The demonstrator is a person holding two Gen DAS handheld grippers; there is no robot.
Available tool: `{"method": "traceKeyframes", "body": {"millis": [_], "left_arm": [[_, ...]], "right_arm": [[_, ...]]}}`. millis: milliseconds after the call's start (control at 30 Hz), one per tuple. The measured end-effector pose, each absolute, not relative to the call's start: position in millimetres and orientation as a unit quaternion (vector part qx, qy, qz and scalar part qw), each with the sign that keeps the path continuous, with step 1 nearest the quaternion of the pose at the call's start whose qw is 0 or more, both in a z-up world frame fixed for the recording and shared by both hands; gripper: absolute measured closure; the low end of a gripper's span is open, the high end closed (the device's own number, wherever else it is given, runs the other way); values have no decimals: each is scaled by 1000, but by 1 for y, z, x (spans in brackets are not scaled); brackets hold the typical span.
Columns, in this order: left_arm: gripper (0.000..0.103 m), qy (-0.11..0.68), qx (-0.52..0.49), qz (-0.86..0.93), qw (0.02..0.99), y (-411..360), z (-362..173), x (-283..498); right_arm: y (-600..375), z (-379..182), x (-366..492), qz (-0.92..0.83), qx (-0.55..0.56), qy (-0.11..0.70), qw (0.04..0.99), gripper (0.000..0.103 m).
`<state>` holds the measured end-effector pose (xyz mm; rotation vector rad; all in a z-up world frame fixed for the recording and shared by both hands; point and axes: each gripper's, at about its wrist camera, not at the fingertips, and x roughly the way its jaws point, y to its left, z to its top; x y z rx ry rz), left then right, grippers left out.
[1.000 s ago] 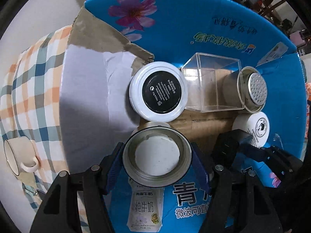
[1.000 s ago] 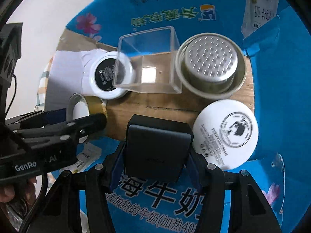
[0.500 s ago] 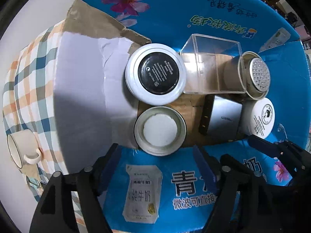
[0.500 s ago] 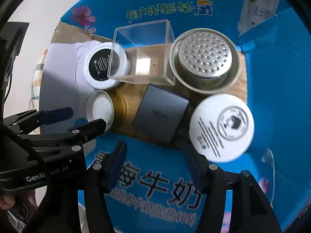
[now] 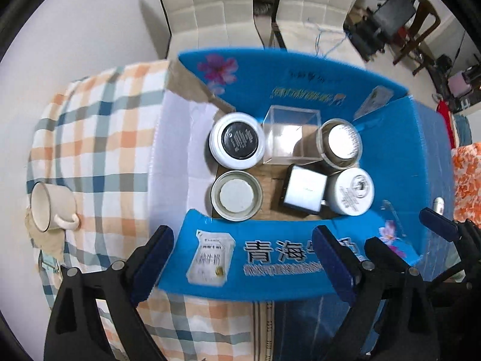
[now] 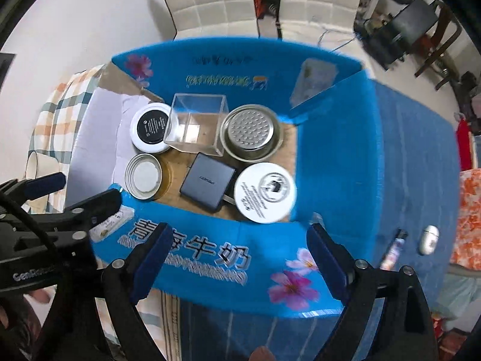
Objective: Organize rigid objects
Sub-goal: 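Lower the metal lid and black box into the blue box, open both tools, then grasp the lighter with the left tool while the right tool grasps the white earbud case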
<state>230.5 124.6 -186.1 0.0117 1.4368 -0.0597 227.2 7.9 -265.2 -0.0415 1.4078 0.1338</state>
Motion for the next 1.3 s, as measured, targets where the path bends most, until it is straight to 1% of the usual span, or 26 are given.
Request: {"method": "traceKeyframes", "body": {"millis": [100,167,400,667,800,933,1067,1200,1300], "left_arm": [[9,642,-5,-27,766,123,-166,231],[9,628,-9,-27,778,120,-150,218],[9,593,-4,-28,804,111,-114,192],[9,573,-3,-34,819,94,-87,173],[9,564,-1,-51,824,72,-77,172],[9,553,3,-90,828,24,-74,173],[9,550,26,-140,823,-51,-84,176],[9,555,63,-184,809,-132,-117,182],[9,574,91,-204,788,-187,-159,188]], "right_arm": [[3,-239,211,66,-17,632,772,10],[-1,-221,196,69,-14,622,780,10],[-13,-179,160,73,-6,596,800,10],[-30,-148,135,88,14,579,810,10],[-54,-139,133,86,35,576,812,10],[-111,-136,129,54,65,577,812,10],[-189,-143,124,-10,89,581,809,10],[-277,-166,123,-80,111,594,793,10],[-326,-199,128,-107,124,610,775,10]]}}
